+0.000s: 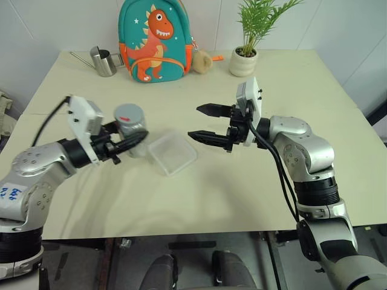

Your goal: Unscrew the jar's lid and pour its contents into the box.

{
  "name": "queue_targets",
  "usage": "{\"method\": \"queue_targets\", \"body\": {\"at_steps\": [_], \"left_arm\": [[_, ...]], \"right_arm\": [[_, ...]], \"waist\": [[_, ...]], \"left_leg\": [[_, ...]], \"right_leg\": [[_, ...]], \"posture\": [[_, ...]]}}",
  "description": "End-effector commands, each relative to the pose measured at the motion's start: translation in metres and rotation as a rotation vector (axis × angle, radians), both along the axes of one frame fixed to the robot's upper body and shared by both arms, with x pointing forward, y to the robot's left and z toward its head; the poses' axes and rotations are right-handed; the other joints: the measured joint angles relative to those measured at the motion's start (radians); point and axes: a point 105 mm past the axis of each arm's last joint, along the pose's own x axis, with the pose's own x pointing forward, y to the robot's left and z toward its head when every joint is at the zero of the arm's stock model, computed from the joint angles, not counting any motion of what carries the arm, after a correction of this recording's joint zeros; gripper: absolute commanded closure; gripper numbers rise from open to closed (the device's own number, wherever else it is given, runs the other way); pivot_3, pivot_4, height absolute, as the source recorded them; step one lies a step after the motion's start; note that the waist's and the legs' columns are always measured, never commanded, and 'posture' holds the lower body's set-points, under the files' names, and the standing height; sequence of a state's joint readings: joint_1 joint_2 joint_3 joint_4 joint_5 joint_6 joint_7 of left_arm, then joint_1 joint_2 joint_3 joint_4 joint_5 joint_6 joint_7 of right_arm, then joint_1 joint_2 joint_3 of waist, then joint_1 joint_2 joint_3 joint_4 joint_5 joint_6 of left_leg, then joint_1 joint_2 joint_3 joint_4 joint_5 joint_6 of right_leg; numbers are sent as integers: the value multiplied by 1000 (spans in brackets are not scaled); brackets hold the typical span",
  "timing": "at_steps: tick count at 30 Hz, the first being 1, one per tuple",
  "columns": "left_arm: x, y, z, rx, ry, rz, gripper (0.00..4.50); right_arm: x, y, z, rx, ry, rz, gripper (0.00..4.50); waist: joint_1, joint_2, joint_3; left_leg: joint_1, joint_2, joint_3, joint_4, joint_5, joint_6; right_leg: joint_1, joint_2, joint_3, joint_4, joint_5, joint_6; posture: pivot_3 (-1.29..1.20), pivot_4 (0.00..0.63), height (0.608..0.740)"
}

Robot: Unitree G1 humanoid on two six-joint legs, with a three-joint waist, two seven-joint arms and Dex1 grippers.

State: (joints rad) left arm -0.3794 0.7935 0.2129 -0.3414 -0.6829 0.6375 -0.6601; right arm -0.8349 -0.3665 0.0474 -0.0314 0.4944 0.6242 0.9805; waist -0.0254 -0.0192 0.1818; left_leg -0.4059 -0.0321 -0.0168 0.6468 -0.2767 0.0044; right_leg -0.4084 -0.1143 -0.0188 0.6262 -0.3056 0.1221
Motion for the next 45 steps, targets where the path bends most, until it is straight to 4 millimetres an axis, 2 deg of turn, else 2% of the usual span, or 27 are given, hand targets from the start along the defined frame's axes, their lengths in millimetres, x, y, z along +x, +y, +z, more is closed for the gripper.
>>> {"method": "queue_targets", "body": {"at_steps": [1,4,8,16,25,28,32,39,45], "left_arm": [[0,-19,12,-12,-31,-86,2594],[4,-34,13,-31,-36,-129,2594],[8,-44,11,-47,-36,-153,2594],[12,-46,9,-53,-39,-157,2594],[13,-48,11,-66,-58,-157,2594],[12,-50,10,-69,-59,-160,2594],[11,-53,8,-75,-58,-165,2594],[10,-51,6,-64,-68,-187,2594],[-6,-52,7,-40,-41,-404,2594]], "right_arm": [[-16,19,25,35,-66,41,0],[-17,32,28,32,-63,37,0],[-18,45,30,28,-55,43,0],[-15,53,35,52,-61,51,0],[-15,55,29,36,-55,71,0],[-16,56,28,34,-61,78,587],[-21,57,29,34,-74,107,1897],[-20,54,30,20,-93,127,1959],[-29,42,36,-70,-156,335,1959]], "waist": [[-2,0,0],[-2,0,0],[-2,0,0],[-2,0,0],[-2,0,0],[-2,0,0],[-2,0,0],[-2,0,0],[-2,0,0]], "left_leg": [[0,0,0,0,0,0],[0,0,0,0,0,0],[0,0,1,0,0,0],[0,-1,1,0,0,1],[0,-1,1,0,-1,1],[0,-1,2,0,-1,1],[0,-1,1,0,-1,1],[0,-1,2,0,-1,1],[0,-1,3,0,0,2]], "right_leg": [[0,0,0,1,0,0],[-1,1,0,1,0,0],[-1,2,-1,2,1,0],[-2,3,-3,2,1,1],[-2,3,-2,2,1,1],[-2,3,-2,2,1,1],[-2,3,-2,2,1,1],[-2,3,-2,2,1,1],[-2,5,-3,1,1,1]], "posture": [[0,150,740],[0,150,740],[0,150,740],[0,150,740],[0,150,740],[0,150,740],[0,150,740],[0,150,740],[0,150,740]]}}
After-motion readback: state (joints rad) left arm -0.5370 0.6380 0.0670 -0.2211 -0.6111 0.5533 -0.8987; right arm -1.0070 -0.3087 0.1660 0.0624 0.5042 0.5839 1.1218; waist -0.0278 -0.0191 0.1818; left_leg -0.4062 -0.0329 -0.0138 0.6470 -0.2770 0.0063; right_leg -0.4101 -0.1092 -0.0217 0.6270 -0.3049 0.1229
